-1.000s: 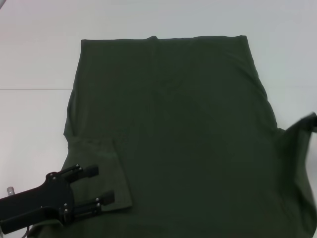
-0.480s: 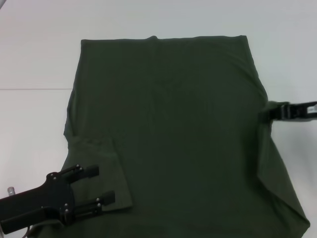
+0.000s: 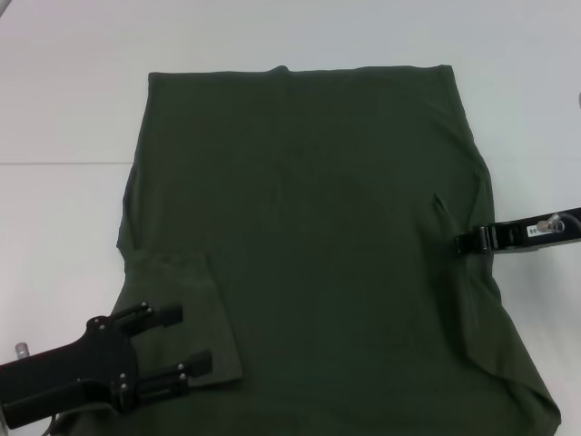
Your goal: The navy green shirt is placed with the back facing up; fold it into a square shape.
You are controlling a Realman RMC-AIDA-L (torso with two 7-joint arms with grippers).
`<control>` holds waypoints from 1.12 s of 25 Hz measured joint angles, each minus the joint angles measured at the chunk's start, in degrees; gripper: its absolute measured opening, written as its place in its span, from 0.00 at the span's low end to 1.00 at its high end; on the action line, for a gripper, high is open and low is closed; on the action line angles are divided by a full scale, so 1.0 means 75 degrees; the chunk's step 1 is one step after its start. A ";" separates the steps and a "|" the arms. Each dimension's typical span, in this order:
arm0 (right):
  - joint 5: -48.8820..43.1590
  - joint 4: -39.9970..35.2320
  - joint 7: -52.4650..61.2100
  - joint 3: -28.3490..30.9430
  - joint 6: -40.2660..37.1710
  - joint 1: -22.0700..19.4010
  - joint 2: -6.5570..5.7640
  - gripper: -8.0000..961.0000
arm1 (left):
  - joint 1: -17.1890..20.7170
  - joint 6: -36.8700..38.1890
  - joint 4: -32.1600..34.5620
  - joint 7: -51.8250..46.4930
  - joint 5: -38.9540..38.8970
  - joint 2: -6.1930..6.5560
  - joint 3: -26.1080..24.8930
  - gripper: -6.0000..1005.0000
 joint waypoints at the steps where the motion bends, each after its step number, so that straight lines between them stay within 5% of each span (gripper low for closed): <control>1: 0.0000 0.0015 0.0035 0.0008 0.0019 0.0000 0.0000 0.06 | -0.0005 -0.0001 0.0000 0.0000 0.0001 -0.0001 0.0002 0.84; 9: 0.0450 0.0040 -0.0138 0.0101 -0.0153 -0.0167 0.0010 0.18 | -0.0027 -0.0008 -0.0068 0.0000 -0.0012 -0.0001 0.0008 0.84; 13: 0.1149 0.0058 -0.0543 0.0355 -0.0495 -0.0439 -0.0042 0.37 | -0.0029 -0.0008 -0.0094 -0.0003 -0.0004 0.0001 -0.0011 0.84; 19: 0.2331 0.0153 -0.1943 0.1353 -0.1229 -0.1234 -0.0022 0.68 | -0.0049 -0.0007 -0.0181 -0.0221 -0.0029 0.0035 -0.0030 0.84; 25: 0.3281 0.0748 -0.3552 0.2147 -0.1951 -0.2163 0.0029 0.84 | -0.0069 -0.0007 -0.0157 -0.0672 -0.0039 0.0065 -0.0039 0.84; 28: 0.3337 0.0958 -0.4190 0.2307 -0.2142 -0.2419 0.0017 0.84 | -0.0088 -0.0006 -0.0145 -0.0815 -0.0036 0.0082 -0.0040 0.84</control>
